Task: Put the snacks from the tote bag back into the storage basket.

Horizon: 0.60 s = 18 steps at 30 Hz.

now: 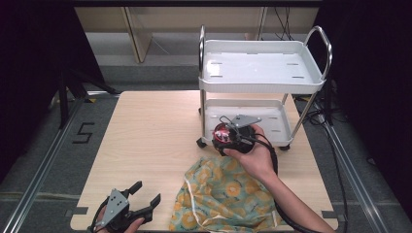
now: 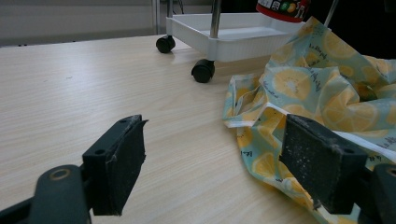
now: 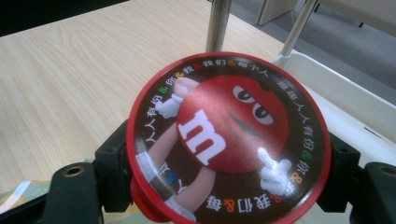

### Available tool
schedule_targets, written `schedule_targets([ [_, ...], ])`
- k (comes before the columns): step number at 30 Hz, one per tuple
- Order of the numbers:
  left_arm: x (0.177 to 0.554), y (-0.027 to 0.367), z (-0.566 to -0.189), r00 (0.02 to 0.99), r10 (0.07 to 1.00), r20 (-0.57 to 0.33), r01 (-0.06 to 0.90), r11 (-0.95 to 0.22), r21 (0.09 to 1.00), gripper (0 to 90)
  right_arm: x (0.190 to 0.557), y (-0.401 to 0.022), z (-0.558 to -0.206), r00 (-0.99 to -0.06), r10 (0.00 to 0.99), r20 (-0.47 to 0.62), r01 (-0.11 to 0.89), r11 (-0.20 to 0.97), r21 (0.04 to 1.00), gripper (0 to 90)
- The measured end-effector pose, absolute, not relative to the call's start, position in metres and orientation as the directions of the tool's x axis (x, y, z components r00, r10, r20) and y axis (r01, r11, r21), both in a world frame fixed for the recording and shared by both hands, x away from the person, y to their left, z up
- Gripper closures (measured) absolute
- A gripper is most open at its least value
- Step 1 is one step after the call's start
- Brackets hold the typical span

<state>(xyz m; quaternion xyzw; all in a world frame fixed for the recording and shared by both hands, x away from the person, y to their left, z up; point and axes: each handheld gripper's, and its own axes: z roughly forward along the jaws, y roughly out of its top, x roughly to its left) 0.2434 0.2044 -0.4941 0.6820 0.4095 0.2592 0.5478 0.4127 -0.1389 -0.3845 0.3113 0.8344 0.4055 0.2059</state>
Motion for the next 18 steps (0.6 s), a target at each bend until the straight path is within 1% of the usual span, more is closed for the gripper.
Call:
schedule_targets([
  [1, 0.2434, 0.2043, -0.4941, 0.53, 0.843, -0.096, 0.273, -0.063, 0.96, 21.1, 0.4127, -0.1381, -0.3848, -0.712, 0.697, -0.087, 0.357, 0.466, 0.81, 26.4],
  [5, 0.2434, 0.2045, -0.4941, 0.53, 0.843, -0.095, 0.274, -0.065, 0.96, 21.1, 0.4153, -0.138, -0.3836, -0.724, 0.682, -0.106, 0.336, 0.483, 0.809, 26.4],
  [7, 0.2436, 0.2045, -0.4943, 0.532, 0.841, -0.095, 0.272, -0.063, 0.96, 21.1, 0.4151, -0.1375, -0.3837, -0.713, 0.695, -0.099, 0.349, 0.473, 0.809, 26.4],
  [8, 0.2435, 0.2045, -0.4942, 0.532, 0.841, -0.095, 0.272, -0.063, 0.96, 21.1, 0.4144, -0.1371, -0.3834, -0.708, 0.702, -0.079, 0.37, 0.464, 0.805, 26.4],
  [11, 0.2435, 0.2045, -0.4942, 0.531, 0.842, -0.097, 0.272, -0.061, 0.96, 21.1, 0.4165, -0.1372, -0.3841, -0.718, 0.69, -0.09, 0.354, 0.474, 0.806, 26.4],
  [18, 0.2436, 0.2047, -0.4943, 0.531, 0.842, -0.099, 0.274, -0.06, 0.96, 21.1, 0.4194, -0.1358, -0.3837, -0.708, 0.7, -0.091, 0.356, 0.466, 0.81, 26.4],
])
